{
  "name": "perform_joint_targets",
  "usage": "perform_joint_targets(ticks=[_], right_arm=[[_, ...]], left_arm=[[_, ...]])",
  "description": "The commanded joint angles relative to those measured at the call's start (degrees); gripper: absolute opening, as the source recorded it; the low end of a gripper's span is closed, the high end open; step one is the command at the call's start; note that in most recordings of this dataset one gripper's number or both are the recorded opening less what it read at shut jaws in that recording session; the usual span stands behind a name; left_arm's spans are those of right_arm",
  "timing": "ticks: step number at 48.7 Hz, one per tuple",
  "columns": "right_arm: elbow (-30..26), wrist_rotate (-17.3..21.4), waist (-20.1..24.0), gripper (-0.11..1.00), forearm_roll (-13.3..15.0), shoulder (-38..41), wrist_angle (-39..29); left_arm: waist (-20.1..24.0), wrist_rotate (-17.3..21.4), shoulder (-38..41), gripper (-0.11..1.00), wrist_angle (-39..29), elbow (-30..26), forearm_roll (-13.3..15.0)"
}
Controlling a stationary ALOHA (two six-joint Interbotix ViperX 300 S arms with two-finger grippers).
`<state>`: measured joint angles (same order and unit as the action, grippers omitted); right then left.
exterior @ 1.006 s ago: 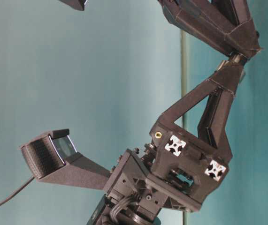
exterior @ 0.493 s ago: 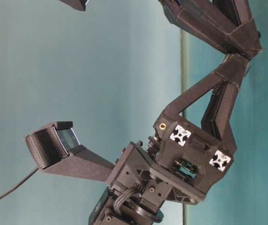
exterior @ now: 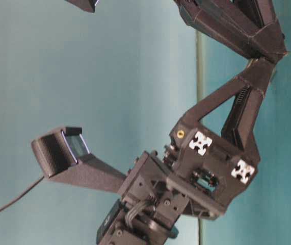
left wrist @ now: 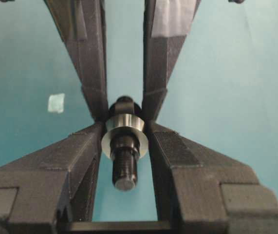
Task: Insert the washer onto the shaft with both hands.
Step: 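Open the left gripper and pull it back from the shaft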
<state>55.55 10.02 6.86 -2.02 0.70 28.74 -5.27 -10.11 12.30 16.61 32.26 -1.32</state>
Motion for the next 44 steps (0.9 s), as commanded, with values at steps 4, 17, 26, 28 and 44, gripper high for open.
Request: perform_joint_targets(ticks=[4,17,26,28,44], right_arm=[[-0.8,0.4,0.1,0.00,-0.1,-0.4,0.4],[-0.8,0.4,0.1,0.00,-0.1,-0.4,0.4],[-0.8,0.4,0.1,0.00,-0.1,-0.5,0.4],[-0.8,0.4,0.1,0.00,-0.1,-0.4,0.4],[-0.7,0.4,0.1,0.00,-0.1,-0.5,0.4]], left_arm=[[-0.2,0.1,0.3,0.34,0.3,-1.5,0.0],[-0.2,-1.9,0.3,0.34,0.3,-1.4,0.0],[0.0,-2.1,0.2,0.34,0.4,-1.8,0.0],[0.0,-2.1,0.1,0.34,0.4,-1.8,0.0],[0.0,-1.7,-0.1,0.66,0.6,-1.7,0.0]])
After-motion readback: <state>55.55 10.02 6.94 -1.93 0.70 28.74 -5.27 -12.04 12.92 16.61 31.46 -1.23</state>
